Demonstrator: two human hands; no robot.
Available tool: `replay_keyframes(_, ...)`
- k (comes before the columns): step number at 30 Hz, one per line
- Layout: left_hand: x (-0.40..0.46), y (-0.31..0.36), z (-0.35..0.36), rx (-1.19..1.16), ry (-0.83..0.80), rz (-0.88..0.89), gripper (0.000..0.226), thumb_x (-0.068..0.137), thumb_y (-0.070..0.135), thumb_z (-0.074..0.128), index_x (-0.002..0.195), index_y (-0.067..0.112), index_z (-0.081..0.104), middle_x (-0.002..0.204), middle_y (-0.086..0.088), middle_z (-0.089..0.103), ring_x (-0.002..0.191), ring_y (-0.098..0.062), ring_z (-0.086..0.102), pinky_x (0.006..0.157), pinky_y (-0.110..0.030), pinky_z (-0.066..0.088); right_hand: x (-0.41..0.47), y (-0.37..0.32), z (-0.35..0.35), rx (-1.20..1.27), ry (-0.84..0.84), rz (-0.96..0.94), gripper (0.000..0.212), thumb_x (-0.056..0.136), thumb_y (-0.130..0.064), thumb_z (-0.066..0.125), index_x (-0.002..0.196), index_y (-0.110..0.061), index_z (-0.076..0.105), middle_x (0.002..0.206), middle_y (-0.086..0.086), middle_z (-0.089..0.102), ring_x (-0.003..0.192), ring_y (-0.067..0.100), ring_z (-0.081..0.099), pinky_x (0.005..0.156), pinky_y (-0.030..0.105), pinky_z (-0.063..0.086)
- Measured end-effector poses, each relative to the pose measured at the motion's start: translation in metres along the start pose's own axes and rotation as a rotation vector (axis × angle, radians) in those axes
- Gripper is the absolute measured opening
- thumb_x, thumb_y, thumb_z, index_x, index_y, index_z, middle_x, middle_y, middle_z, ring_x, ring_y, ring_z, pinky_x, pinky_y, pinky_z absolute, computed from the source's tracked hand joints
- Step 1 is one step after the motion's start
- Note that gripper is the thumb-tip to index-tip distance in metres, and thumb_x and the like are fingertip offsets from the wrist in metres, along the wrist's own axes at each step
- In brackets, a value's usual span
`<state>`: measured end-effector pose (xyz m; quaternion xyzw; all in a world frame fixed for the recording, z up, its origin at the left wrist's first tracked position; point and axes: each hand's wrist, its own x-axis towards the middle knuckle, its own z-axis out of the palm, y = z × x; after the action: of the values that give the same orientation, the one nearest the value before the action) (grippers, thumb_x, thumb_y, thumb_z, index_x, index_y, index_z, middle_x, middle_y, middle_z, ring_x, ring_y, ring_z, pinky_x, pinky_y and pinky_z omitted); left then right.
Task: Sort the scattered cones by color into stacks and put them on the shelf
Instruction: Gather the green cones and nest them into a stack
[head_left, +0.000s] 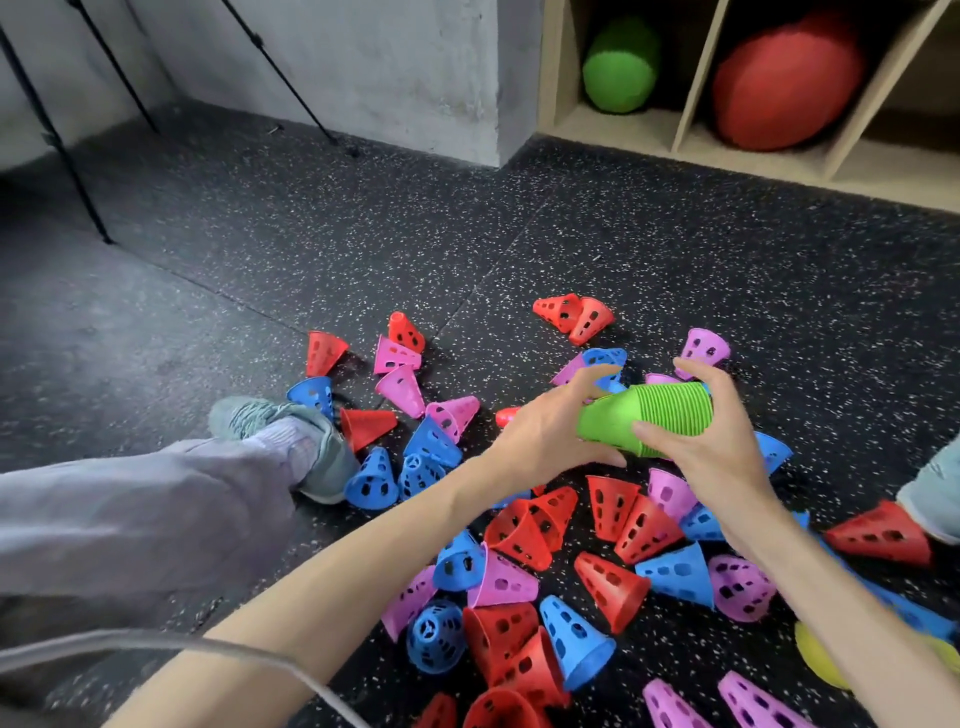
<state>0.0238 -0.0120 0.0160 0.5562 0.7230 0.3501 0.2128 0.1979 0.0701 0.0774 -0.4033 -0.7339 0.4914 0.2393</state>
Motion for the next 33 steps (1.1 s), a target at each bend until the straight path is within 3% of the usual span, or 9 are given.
replay_keyframes(4,0.007,-0.039,-0.006,0.008,0.007,-0.051,0.085,0.075,0.040,0.087,0.146,0.036,0.039,0.133,0.016,0.062,0.118,-0.008,0.057,0.099,-0.040,0.049,0.005,0.017,0.007,0.005,0.106,0.056,0.069,0.083,-0.013,0.081,0.139,-0.037,0.047,0.143,-0.014,0.047,0.130,0.009,0.044,0.113,0.038,0.037)
replay_keyframes(9,0.014,-0.097,-0.009,0.141,-0.016,-0.104,0.076,0.082,0.047,0.080,0.146,0.021,0.047,0.142,0.002,0.059,0.129,-0.019,0.053,0.105,-0.045,0.047,0.009,0.028,0.006,0.007,0.173,0.135,0.066,0.087,-0.013,0.078,0.139,-0.036,0.045,0.145,-0.008,0.046,0.118,0.010,0.045,0.093,0.033,0.036)
replay_keyframes(12,0.025,-0.118,-0.006,0.169,-0.054,-0.122,0.077,0.083,0.050,0.078,0.147,0.021,0.046,0.146,-0.002,0.056,0.133,-0.023,0.051,0.109,-0.044,0.043,0.013,0.033,0.006,0.006,0.186,0.152,0.063,0.087,-0.012,0.078,0.136,-0.036,0.046,0.127,-0.011,0.054,0.101,0.013,0.053,0.084,0.030,0.039)
replay_keyframes(14,0.035,-0.121,-0.004,0.179,-0.082,-0.121,0.079,0.082,0.049,0.081,0.148,0.023,0.045,0.146,0.000,0.056,0.132,-0.022,0.051,0.109,-0.039,0.043,0.015,0.033,0.006,0.011,0.170,0.165,0.064,0.087,-0.013,0.079,0.137,-0.036,0.046,0.131,-0.012,0.052,0.102,0.010,0.050,0.092,0.030,0.040)
replay_keyframes(16,0.045,-0.123,-0.001,0.201,-0.136,-0.114,0.080,0.081,0.048,0.082,0.148,0.023,0.046,0.142,-0.001,0.059,0.128,-0.022,0.055,0.105,-0.040,0.046,0.017,0.034,0.008,-0.003,0.152,0.173,0.067,0.087,-0.015,0.079,0.141,-0.036,0.045,0.147,-0.010,0.045,0.122,0.009,0.043,0.108,0.040,0.037)
replay_keyframes(18,0.050,-0.125,0.003,0.214,-0.190,-0.136,0.080,0.081,0.047,0.082,0.147,0.019,0.048,0.137,-0.004,0.062,0.123,-0.023,0.058,0.100,-0.039,0.048,0.020,0.035,0.011,-0.003,0.132,0.176,0.068,0.087,-0.016,0.079,0.142,-0.036,0.044,0.153,-0.009,0.041,0.134,0.012,0.040,0.114,0.044,0.033)
replay_keyframes(24,0.053,-0.130,0.006,0.225,-0.200,-0.177,0.077,0.084,0.049,0.079,0.146,0.017,0.048,0.126,-0.008,0.064,0.115,-0.028,0.061,0.095,-0.043,0.050,0.023,0.036,0.020,0.002,0.088,0.172,0.067,0.088,-0.017,0.078,0.141,-0.039,0.043,0.144,-0.012,0.042,0.123,0.006,0.037,0.101,0.035,0.032)
replay_keyframes(28,0.049,-0.132,0.001,0.265,-0.246,-0.198,0.084,0.083,0.054,0.078,0.151,0.022,0.042,0.130,-0.006,0.063,0.118,-0.026,0.060,0.097,-0.042,0.050,0.023,0.035,0.024,0.001,0.072,0.166,0.070,0.087,-0.017,0.079,0.144,-0.036,0.042,0.152,-0.013,0.039,0.126,0.004,0.034,0.107,0.037,0.029)
replay_keyframes(33,0.041,-0.128,0.004,0.311,-0.203,-0.186,0.082,0.079,0.058,0.079,0.145,0.024,0.044,0.126,-0.005,0.062,0.111,-0.025,0.061,0.092,-0.045,0.053,0.020,0.032,0.022,0.017,0.075,0.156,0.068,0.088,-0.016,0.078,0.143,-0.036,0.043,0.142,-0.017,0.040,0.124,0.004,0.035,0.103,0.034,0.029)
